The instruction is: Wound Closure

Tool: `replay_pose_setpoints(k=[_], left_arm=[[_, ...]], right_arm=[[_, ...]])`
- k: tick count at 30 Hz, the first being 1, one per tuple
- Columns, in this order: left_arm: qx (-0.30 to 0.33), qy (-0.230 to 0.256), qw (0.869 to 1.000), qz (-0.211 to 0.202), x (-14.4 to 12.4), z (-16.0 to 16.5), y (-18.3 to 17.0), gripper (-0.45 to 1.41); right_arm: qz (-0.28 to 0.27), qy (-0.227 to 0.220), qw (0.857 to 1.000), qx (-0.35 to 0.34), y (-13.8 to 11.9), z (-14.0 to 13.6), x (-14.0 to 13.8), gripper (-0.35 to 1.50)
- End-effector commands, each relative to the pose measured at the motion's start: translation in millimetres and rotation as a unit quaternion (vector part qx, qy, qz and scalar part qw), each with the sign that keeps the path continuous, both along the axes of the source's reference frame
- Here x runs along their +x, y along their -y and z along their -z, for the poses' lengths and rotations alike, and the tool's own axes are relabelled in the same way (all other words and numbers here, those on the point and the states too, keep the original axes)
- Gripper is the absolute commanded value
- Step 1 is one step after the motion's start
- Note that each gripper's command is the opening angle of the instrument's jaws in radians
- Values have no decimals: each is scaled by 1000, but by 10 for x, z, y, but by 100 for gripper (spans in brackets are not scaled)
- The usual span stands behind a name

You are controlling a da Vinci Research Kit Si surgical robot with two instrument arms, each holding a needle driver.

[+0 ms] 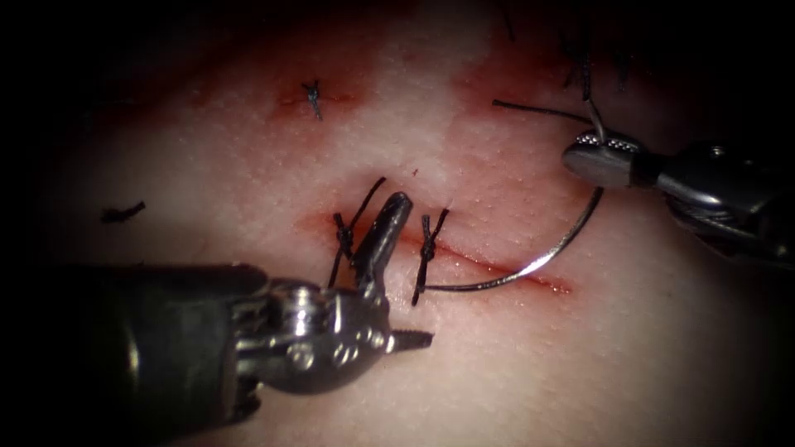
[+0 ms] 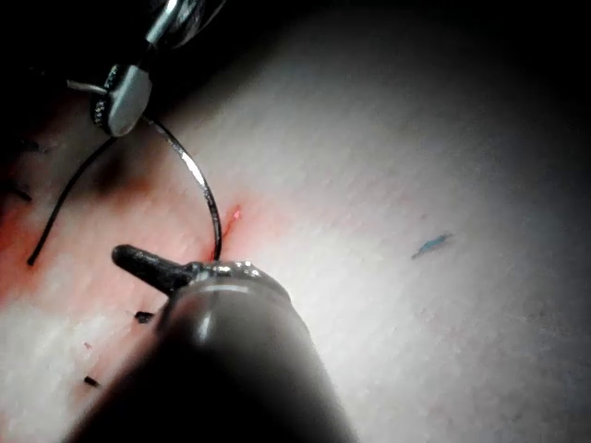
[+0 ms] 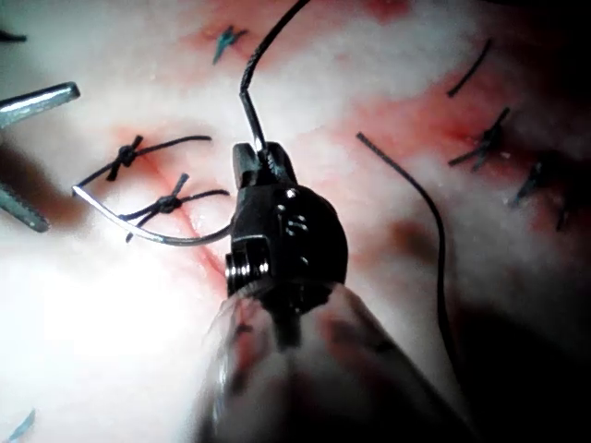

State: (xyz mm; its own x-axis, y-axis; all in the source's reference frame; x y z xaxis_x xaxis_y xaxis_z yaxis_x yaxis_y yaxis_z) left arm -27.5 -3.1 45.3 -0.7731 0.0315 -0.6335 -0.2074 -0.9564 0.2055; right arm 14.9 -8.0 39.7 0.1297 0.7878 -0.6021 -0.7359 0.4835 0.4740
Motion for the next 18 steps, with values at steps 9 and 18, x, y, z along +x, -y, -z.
replay_pose_setpoints(k=[9,18], left_arm=[[216,173,960,41,-19,24,-37,114],[377,236,894,50,-42,-1,-47,118]], right_arm=[[123,-94,982,-112,3,-4,-2,-35],[175,-131,959,-179,1,9,7,-35]])
